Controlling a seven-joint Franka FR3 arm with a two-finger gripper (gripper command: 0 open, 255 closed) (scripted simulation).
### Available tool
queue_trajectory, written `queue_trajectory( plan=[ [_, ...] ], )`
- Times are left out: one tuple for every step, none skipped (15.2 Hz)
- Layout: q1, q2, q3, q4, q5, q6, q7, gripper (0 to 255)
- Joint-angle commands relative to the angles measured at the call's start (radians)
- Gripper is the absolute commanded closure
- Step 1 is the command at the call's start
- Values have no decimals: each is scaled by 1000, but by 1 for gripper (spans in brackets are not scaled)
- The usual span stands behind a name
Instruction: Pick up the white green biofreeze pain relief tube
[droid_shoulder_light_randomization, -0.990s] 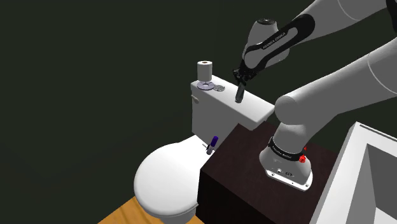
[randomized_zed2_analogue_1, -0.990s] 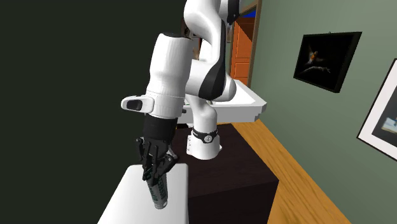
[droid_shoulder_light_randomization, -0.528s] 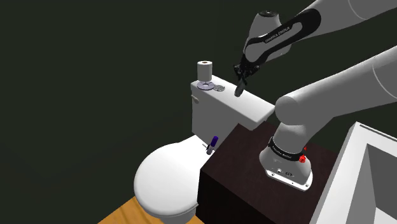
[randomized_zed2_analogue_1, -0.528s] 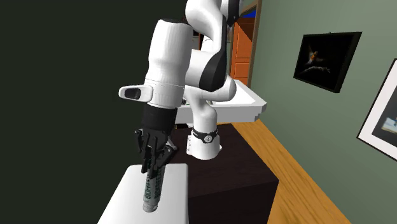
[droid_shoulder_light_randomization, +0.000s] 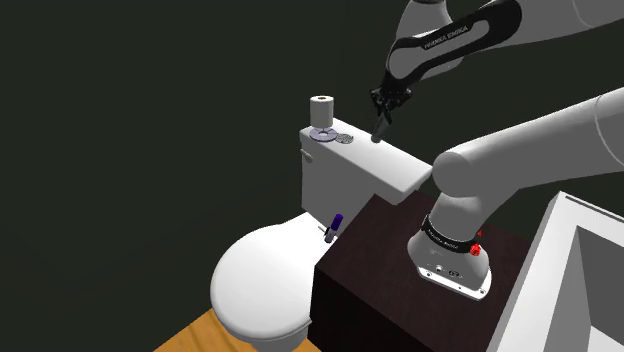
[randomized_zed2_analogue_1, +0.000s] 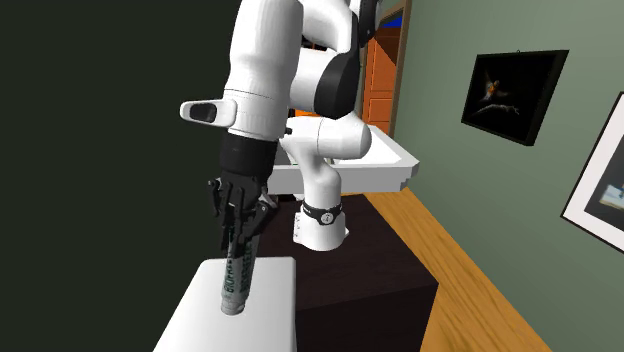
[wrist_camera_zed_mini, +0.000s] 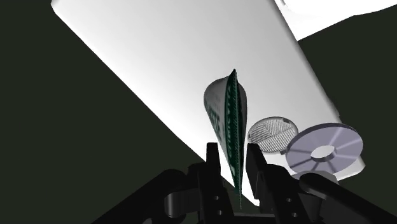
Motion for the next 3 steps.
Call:
queue_trajectory(
  plan=[
    [3, -12, -1, 21, 5, -33, -6, 255],
    [3, -13, -2, 23, 5, -36, -7, 255],
    [3, -13, -2, 23, 5, -36, -7, 255]
  ],
)
